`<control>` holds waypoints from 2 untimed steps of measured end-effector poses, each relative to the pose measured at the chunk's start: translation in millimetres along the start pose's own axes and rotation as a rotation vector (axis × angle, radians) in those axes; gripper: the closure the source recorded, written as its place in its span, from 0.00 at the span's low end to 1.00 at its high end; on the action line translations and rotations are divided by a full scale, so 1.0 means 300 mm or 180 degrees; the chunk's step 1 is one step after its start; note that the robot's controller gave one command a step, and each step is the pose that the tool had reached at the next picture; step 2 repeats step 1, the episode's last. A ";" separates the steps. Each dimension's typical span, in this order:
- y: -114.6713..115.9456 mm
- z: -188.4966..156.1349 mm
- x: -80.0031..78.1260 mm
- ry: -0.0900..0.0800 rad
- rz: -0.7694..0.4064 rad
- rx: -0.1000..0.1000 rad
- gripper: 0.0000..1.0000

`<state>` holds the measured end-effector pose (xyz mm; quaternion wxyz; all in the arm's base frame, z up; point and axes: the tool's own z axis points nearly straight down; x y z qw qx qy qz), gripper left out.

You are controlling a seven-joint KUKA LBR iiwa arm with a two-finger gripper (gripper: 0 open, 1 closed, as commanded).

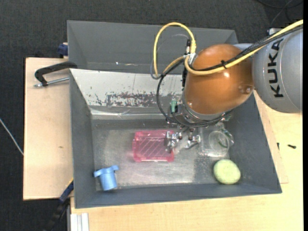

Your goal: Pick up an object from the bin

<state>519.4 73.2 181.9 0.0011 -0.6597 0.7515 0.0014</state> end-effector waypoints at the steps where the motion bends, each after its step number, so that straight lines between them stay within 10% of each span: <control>1: 0.040 -0.122 0.003 -0.0007 0.0377 0.0019 1.00; 2: 0.040 -0.122 0.003 -0.0007 0.0377 0.0019 1.00</control>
Offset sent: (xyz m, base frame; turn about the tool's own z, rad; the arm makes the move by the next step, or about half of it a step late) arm 0.0481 -0.0147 0.0360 -0.1104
